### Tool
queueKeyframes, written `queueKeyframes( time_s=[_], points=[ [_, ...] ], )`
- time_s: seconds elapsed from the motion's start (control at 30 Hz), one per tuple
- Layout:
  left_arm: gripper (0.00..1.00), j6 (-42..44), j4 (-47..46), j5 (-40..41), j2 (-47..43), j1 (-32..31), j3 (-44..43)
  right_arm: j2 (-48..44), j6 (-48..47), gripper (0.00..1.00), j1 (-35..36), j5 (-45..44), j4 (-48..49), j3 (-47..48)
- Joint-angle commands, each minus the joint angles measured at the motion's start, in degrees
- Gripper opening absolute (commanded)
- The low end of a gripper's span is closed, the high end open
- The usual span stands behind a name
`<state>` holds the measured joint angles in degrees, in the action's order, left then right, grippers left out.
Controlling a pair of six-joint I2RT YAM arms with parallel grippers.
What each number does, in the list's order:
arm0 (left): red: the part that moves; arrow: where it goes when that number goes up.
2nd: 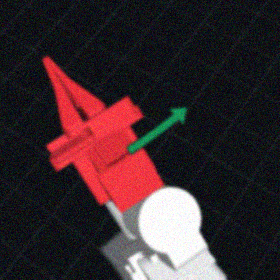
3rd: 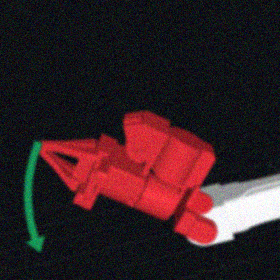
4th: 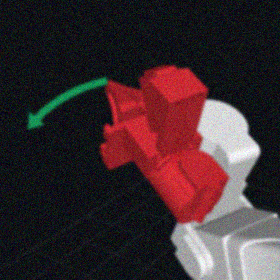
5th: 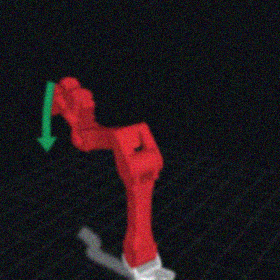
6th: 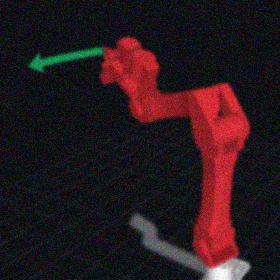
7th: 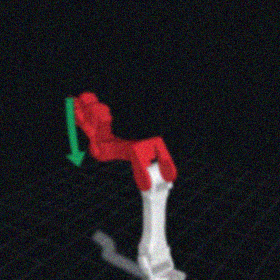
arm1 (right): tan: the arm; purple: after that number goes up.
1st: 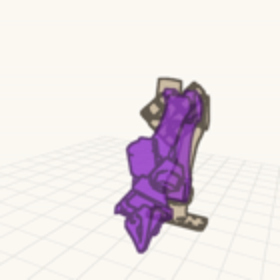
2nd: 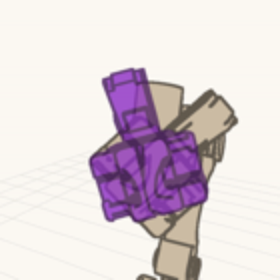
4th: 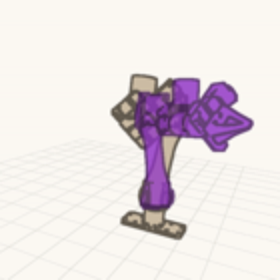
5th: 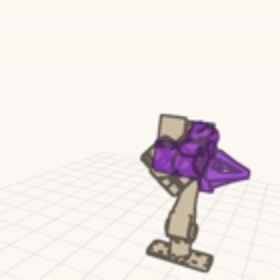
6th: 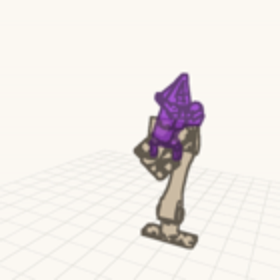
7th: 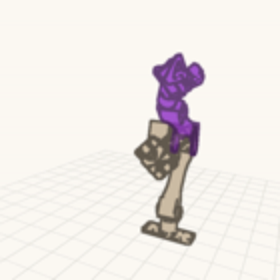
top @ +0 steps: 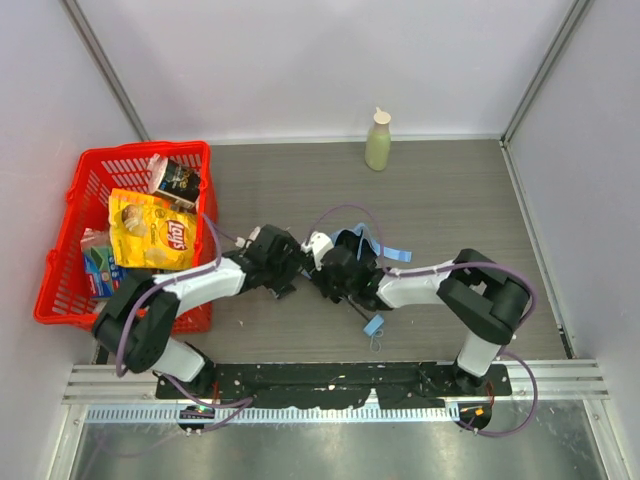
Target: Put away the umbrella
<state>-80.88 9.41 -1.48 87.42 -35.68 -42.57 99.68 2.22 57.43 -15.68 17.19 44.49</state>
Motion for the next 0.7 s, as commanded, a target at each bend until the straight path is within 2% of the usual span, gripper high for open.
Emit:
queueKeyframes(
  time_s=[0.0, 0.1, 0.13, 0.2, 0.4, 0.53, 0.67],
  points=[
    [1.0, 5.5, 1.7, 7.6, -6.3, -0.3, 5.6, 0.6, 2.4, 0.01, -10.0, 29.3, -6.0, -2.7],
    [1.0, 7.8, -2.5, 8.3, -7.5, -0.4, 7.8, 1.6, 2.4, 0.01, -14.9, 41.3, -5.8, -2.2],
    [1.0, 8.3, -4.3, 7.5, -7.5, -0.4, 8.5, 1.8, 3.7, 0.01, -17.0, 48.5, -5.2, -2.1],
    [1.0, 9.2, -8.7, 6.2, -6.9, -0.6, 9.9, 3.1, 6.1, 0.01, -19.4, 55.4, -2.5, -2.1],
    [1.0, 11.3, -16.6, 6.0, -3.4, -1.5, 11.4, 9.0, 6.2, 0.01, -21.8, 65.8, -6.0, 3.1],
    [0.91, 10.3, -21.2, 7.5, -1.4, -1.7, 13.4, 11.1, 8.1, 0.01, -23.4, 71.1, -3.8, 3.3],
    [0.69, 8.9, -26.9, 7.3, 1.3, -1.8, 14.0, 13.3, 8.2, 0.01, -23.9, 72.8, -4.9, 4.8]
  ],
)
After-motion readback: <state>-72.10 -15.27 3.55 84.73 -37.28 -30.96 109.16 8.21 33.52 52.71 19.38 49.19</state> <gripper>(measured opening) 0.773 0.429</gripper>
